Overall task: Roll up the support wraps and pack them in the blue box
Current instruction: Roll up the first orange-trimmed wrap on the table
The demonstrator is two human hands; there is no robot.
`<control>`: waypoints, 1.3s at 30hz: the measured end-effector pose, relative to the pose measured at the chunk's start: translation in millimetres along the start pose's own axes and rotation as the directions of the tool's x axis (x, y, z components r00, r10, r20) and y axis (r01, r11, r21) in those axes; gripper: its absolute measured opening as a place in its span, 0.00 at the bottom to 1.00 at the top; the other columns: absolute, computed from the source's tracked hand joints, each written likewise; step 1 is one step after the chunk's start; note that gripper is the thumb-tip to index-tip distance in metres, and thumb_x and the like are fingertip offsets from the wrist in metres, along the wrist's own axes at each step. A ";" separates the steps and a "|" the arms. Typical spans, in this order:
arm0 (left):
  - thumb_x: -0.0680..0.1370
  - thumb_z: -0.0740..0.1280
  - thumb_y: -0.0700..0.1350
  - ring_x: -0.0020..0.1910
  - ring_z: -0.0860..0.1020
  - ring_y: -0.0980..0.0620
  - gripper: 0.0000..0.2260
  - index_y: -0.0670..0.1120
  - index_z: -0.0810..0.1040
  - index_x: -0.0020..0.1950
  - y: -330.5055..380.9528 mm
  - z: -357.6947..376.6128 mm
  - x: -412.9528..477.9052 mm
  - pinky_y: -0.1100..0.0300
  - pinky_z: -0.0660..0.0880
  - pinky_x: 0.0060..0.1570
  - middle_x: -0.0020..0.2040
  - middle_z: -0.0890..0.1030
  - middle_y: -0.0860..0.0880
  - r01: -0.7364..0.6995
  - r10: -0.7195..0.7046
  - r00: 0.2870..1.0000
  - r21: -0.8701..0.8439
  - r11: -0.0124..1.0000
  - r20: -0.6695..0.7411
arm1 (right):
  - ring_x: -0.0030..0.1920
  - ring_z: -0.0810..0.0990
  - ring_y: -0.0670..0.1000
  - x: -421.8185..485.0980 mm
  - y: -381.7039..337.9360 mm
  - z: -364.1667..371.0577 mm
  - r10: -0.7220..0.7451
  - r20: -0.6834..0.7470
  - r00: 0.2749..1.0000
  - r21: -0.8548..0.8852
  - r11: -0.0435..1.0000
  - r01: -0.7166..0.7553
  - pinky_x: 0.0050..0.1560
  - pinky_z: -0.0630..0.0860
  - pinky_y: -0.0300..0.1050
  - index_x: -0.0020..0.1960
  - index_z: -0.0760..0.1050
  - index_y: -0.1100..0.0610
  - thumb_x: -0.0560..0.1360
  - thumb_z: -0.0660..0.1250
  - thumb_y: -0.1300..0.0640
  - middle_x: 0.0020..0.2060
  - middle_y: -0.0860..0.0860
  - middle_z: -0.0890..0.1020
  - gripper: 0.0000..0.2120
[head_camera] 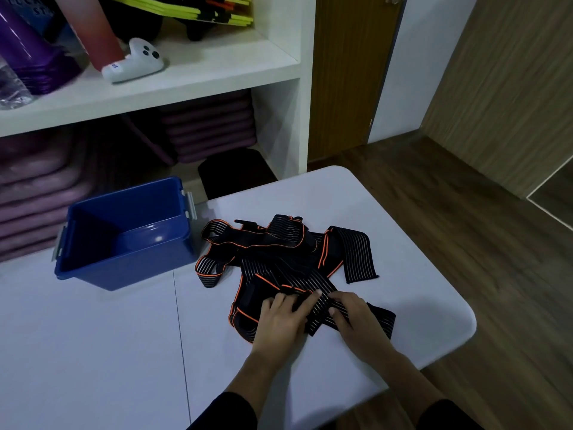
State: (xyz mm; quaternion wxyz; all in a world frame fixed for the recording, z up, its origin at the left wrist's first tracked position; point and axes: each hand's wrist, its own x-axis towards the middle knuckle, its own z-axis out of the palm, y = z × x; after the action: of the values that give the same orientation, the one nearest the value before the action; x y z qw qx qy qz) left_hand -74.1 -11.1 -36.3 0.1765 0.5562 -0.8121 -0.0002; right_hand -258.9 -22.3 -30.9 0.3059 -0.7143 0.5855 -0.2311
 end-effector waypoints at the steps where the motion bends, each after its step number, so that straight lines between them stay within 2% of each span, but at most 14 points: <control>1: 0.72 0.62 0.47 0.45 0.74 0.52 0.21 0.56 0.72 0.65 -0.7 0.4 0.3 0.57 0.73 0.41 0.46 0.79 0.55 -0.011 0.011 1.000 0.003 1.000 -0.003 | 0.58 0.72 0.49 -0.3 0.4 -0.4 0.000 -0.003 1.000 -0.002 1.000 0.000 0.60 0.68 0.40 0.64 0.70 0.54 0.78 0.60 0.54 0.56 0.49 0.76 0.15; 3: 0.72 0.60 0.46 0.45 0.73 0.52 0.18 0.55 0.76 0.61 -4.2 0.9 1.4 0.58 0.72 0.40 0.45 0.79 0.54 0.023 -0.023 1.000 -0.034 0.999 -0.004 | 0.59 0.72 0.49 0.0 1.1 -0.8 -0.008 -0.007 1.000 -0.004 1.000 0.008 0.60 0.68 0.41 0.64 0.70 0.54 0.78 0.60 0.54 0.56 0.48 0.76 0.14; 5: 0.71 0.64 0.42 0.45 0.73 0.52 0.16 0.52 0.79 0.58 -7.9 1.6 3.4 0.57 0.74 0.40 0.44 0.79 0.53 0.130 -0.134 0.991 -0.153 0.980 -0.017 | 0.59 0.72 0.48 1.1 0.5 -1.4 -0.013 -0.010 1.000 0.007 1.000 0.013 0.61 0.68 0.40 0.64 0.70 0.54 0.78 0.60 0.55 0.57 0.48 0.75 0.14; 7: 0.72 0.68 0.42 0.47 0.75 0.50 0.15 0.48 0.79 0.58 -9.4 -0.7 5.9 0.55 0.75 0.46 0.46 0.79 0.51 0.270 -0.278 0.960 -0.295 0.916 0.016 | 0.59 0.72 0.48 4.4 -1.8 -2.2 -0.024 -0.024 0.999 0.014 1.000 0.025 0.60 0.69 0.41 0.64 0.71 0.54 0.78 0.60 0.55 0.57 0.48 0.76 0.14; 9: 0.73 0.70 0.43 0.51 0.73 0.52 0.15 0.46 0.79 0.60 -8.8 -6.6 9.2 0.58 0.72 0.54 0.49 0.79 0.49 0.384 -0.391 0.918 -0.400 0.832 0.068 | 0.57 0.74 0.49 9.8 -5.7 -2.6 -0.055 -0.049 0.997 0.008 0.998 0.055 0.59 0.73 0.45 0.62 0.72 0.55 0.78 0.60 0.53 0.54 0.48 0.78 0.15; 11: 0.72 0.72 0.43 0.53 0.72 0.54 0.16 0.46 0.79 0.59 -8.1 -15.0 12.3 0.64 0.68 0.56 0.51 0.78 0.50 0.454 -0.484 0.872 -0.477 0.753 0.066 | 0.54 0.76 0.49 18.0 -11.9 -4.1 -0.077 -0.090 0.993 0.023 0.997 0.079 0.56 0.75 0.47 0.60 0.74 0.57 0.76 0.60 0.52 0.52 0.49 0.79 0.15; 15: 0.69 0.73 0.38 0.49 0.75 0.56 0.15 0.47 0.79 0.55 -16.7 -34.5 18.1 0.68 0.68 0.54 0.50 0.77 0.52 0.514 -0.624 0.781 -0.566 0.645 -0.001 | 0.56 0.74 0.49 48.3 -38.8 -9.5 -0.145 -0.140 0.979 0.036 0.988 0.152 0.57 0.72 0.43 0.61 0.73 0.56 0.77 0.62 0.55 0.54 0.50 0.77 0.14; 19: 0.70 0.72 0.35 0.48 0.75 0.57 0.15 0.47 0.80 0.54 -38.2 -54.8 18.5 0.80 0.65 0.50 0.49 0.77 0.53 0.534 -0.701 0.711 -0.603 0.593 -0.059 | 0.59 0.72 0.49 90.0 -74.7 -3.1 -0.244 -0.121 0.962 0.019 0.968 0.248 0.60 0.69 0.41 0.63 0.72 0.55 0.77 0.63 0.56 0.56 0.50 0.76 0.14; 24: 0.71 0.69 0.32 0.47 0.76 0.59 0.15 0.49 0.79 0.52 -70.9 -74.5 4.2 0.69 0.70 0.51 0.48 0.78 0.54 0.578 -0.781 0.620 -0.628 0.521 -0.077 | 0.62 0.70 0.50 136.6 -119.5 28.0 -0.307 0.025 0.951 0.021 0.952 0.306 0.62 0.68 0.43 0.65 0.70 0.54 0.77 0.63 0.53 0.59 0.50 0.75 0.17; 27: 0.71 0.68 0.31 0.46 0.76 0.65 0.16 0.50 0.80 0.51 -88.5 -83.7 -4.4 0.70 0.70 0.51 0.48 0.79 0.54 0.607 -0.816 0.574 -0.638 0.474 -0.061 | 0.65 0.69 0.52 161.1 -137.7 54.6 -0.300 0.123 0.946 -0.010 0.953 0.304 0.64 0.68 0.47 0.66 0.70 0.54 0.76 0.64 0.52 0.61 0.52 0.74 0.19; 30: 0.70 0.68 0.31 0.47 0.76 0.66 0.17 0.52 0.80 0.50 -109.2 -89.2 -10.4 0.78 0.67 0.49 0.48 0.79 0.56 0.634 -0.836 0.548 -0.631 0.447 -0.042 | 0.65 0.69 0.55 188.0 -152.5 83.7 -0.254 0.176 0.951 -0.022 0.965 0.261 0.65 0.67 0.49 0.67 0.69 0.55 0.78 0.61 0.53 0.62 0.55 0.73 0.18; 32: 0.70 0.69 0.31 0.48 0.76 0.64 0.17 0.51 0.80 0.51 -122.8 -89.5 -13.6 0.74 0.70 0.52 0.49 0.80 0.55 0.648 -0.844 0.536 -0.631 0.427 -0.020 | 0.65 0.69 0.56 207.2 -160.2 100.2 -0.222 0.180 0.958 -0.026 0.973 0.230 0.66 0.67 0.50 0.67 0.67 0.56 0.79 0.59 0.54 0.63 0.56 0.73 0.18; 35: 0.71 0.69 0.33 0.49 0.77 0.60 0.16 0.53 0.80 0.51 -138.9 -89.6 -14.1 0.60 0.74 0.58 0.50 0.80 0.55 0.669 -0.864 0.502 -0.652 0.357 0.042 | 0.65 0.68 0.58 236.2 -166.5 119.1 -0.196 0.213 0.957 -0.068 0.974 0.215 0.65 0.67 0.51 0.70 0.65 0.56 0.79 0.57 0.53 0.65 0.57 0.71 0.20; 39: 0.71 0.69 0.34 0.49 0.77 0.64 0.17 0.56 0.79 0.48 -155.8 -87.2 -11.8 0.62 0.75 0.54 0.49 0.80 0.57 0.657 -0.866 0.495 -0.683 0.320 0.071 | 0.65 0.67 0.59 267.0 -166.4 140.0 -0.171 0.218 0.961 -0.098 0.976 0.196 0.65 0.67 0.51 0.71 0.65 0.54 0.80 0.57 0.53 0.66 0.57 0.72 0.20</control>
State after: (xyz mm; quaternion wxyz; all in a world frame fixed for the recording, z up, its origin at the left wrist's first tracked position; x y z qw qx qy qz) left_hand 95.4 -42.7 11.4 0.4534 0.7722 -0.3544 -0.2694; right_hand 8.5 -238.9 -19.5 0.2999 -0.8027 0.4940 -0.1473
